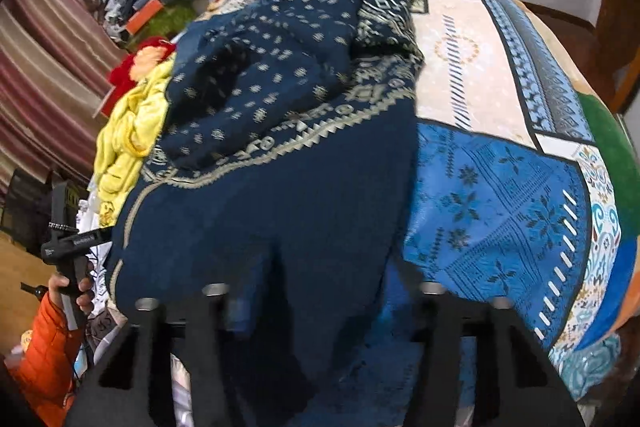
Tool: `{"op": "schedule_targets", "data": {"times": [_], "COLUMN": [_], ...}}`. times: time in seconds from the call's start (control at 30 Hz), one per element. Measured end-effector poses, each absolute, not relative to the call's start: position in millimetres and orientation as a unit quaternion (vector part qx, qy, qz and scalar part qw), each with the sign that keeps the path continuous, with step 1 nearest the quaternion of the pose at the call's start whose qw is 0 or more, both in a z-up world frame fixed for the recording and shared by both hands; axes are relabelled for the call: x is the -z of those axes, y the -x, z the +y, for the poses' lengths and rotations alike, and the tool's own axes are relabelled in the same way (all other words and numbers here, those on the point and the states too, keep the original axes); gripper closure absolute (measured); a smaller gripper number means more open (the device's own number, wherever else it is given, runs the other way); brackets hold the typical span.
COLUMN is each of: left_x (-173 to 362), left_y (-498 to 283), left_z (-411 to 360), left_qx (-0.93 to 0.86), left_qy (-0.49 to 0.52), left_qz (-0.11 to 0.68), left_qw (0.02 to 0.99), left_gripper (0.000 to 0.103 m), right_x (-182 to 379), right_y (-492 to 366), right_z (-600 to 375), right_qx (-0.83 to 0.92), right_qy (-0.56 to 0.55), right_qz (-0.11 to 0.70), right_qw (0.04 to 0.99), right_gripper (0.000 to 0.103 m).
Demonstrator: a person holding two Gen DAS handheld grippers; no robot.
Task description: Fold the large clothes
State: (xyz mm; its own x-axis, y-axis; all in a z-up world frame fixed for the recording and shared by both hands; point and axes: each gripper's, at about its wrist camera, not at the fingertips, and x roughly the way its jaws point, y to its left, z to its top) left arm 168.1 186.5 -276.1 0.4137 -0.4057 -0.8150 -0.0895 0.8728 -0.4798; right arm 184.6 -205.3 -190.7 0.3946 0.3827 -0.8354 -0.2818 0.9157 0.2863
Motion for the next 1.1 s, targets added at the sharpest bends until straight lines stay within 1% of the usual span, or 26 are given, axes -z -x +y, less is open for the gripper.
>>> {"op": "schedule_targets", "data": {"times": [0.03, 0.07, 0.1, 0.13, 0.4, 0.5, 0.63, 0.77, 0.83, 0.87, 1.0, 1.1], "left_x": [268, 260, 250, 239, 139, 114, 98, 108, 121, 134, 192, 232], "left_y": [-170, -172, -174, -177, -222, -243, -286, -337, -356, -372, -410, -426], "left_z": [179, 175, 169, 165, 160, 168, 179, 201, 210, 216, 233, 231], "left_qx": [0.100, 0.101, 0.104, 0.108, 0.131, 0.137, 0.104, 0.035, -0.005, -0.031, -0.042, -0.054], "left_qy": [0.212, 0.197, 0.183, 0.175, 0.159, 0.171, 0.175, 0.178, 0.168, 0.162, 0.184, 0.160], "left_qz": [0.528, 0.524, 0.516, 0.504, 0.401, 0.366, 0.343, 0.340, 0.347, 0.356, 0.411, 0.446], "left_qw": [0.816, 0.822, 0.831, 0.839, 0.893, 0.904, 0.917, 0.923, 0.923, 0.920, 0.892, 0.879], "left_gripper": [0.091, 0.094, 0.094, 0.097, 0.098, 0.098, 0.099, 0.099, 0.099, 0.099, 0.099, 0.098], "right_x": [189, 188, 186, 182, 132, 118, 106, 109, 125, 132, 178, 201], "right_y": [-185, -188, -191, -194, -231, -256, -302, -358, -392, -403, -448, -460], "right_z": [-205, -204, -204, -203, -190, -188, -195, -206, -210, -211, -219, -228], "right_qx": [-0.203, -0.212, -0.221, -0.226, -0.245, -0.241, -0.219, -0.180, -0.152, -0.143, -0.136, -0.157], "right_qy": [-0.050, -0.055, -0.061, -0.059, -0.047, -0.045, -0.054, -0.061, -0.054, -0.052, -0.065, -0.084], "right_qz": [0.510, 0.508, 0.504, 0.499, 0.425, 0.404, 0.385, 0.386, 0.403, 0.410, 0.456, 0.475], "right_qw": [0.835, 0.833, 0.833, 0.834, 0.870, 0.881, 0.895, 0.903, 0.901, 0.899, 0.877, 0.862], "right_gripper": [0.089, 0.094, 0.095, 0.096, 0.097, 0.097, 0.097, 0.097, 0.097, 0.097, 0.097, 0.097]}}
